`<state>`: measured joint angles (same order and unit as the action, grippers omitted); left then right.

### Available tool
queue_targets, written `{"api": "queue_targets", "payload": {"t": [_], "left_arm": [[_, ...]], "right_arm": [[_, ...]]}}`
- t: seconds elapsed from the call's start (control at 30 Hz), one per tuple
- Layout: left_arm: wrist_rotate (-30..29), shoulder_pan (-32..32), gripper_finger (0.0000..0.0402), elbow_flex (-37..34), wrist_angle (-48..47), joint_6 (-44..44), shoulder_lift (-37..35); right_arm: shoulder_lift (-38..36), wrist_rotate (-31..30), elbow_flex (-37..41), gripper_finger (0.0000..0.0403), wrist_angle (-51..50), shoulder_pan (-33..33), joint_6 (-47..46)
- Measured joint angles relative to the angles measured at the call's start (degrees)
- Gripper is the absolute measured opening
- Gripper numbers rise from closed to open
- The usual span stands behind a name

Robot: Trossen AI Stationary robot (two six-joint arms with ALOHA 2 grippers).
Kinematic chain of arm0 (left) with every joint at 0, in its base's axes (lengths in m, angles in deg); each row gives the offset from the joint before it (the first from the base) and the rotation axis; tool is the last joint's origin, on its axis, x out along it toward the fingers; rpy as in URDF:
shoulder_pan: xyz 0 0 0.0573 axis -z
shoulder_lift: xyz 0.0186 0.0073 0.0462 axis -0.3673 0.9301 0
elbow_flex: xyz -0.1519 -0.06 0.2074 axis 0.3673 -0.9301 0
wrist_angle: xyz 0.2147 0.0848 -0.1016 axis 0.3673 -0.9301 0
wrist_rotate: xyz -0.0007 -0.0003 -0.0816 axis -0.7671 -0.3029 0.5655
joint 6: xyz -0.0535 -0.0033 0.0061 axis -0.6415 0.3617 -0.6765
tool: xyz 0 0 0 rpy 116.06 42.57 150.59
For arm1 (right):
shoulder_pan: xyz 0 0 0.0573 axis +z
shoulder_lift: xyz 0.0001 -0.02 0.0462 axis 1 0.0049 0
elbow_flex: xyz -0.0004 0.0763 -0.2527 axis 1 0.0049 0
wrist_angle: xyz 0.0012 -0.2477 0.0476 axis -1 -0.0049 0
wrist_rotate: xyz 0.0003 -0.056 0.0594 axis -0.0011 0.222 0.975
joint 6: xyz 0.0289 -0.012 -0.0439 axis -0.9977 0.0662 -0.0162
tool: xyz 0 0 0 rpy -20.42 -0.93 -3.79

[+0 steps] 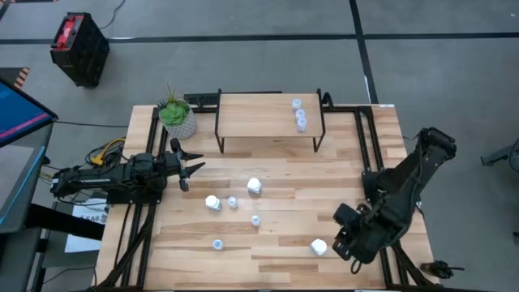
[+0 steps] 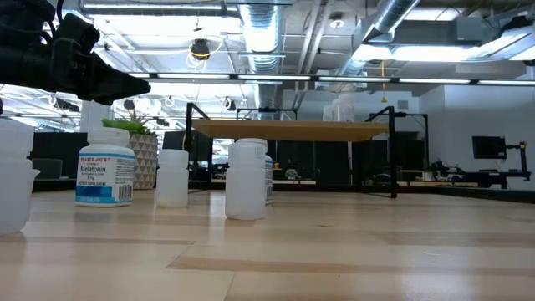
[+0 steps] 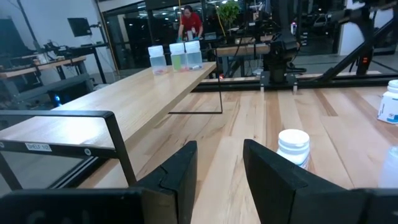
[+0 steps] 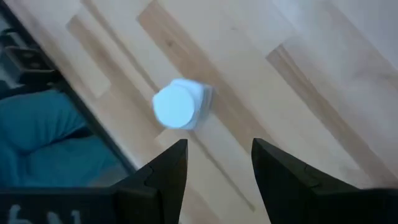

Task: Pick and place medicine bottles onto shelf by color
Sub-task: Put the bottom white pill bottle on the shelf

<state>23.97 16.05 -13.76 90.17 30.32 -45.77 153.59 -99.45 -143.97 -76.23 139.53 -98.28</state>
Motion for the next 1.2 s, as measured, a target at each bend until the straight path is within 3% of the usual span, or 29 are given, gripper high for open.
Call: {"api": "queue_targets", "payload": {"t": [0.4, 0.73, 1.03, 1.2], "left_arm": [[0.0, 0.0, 0.0121, 0.02, 0.0, -1.33, 0.0], [0.0, -0.02, 0.0121, -0.01, 0.0, -1.44, 0.02], [0.0, -0.02, 0.0121, 0.0, 0.0, -1.42, 0.0], [-0.01, 0.0, 0.0121, 0.02, 0.01, -1.41, 0.0]], "right_arm": [[9.84, 1.16, 1.39, 0.02, 1.51, -0.8, -0.41], [6.77, 3.47, 1.33, 0.0224, 6.11, -5.86, 6.95], [7.32, 10.5, 1.37, 0.0281, 10.85, -8.76, 6.5], [7.15, 10.24, 1.28, 0.0292, 15.06, -8.71, 6.08]]}}
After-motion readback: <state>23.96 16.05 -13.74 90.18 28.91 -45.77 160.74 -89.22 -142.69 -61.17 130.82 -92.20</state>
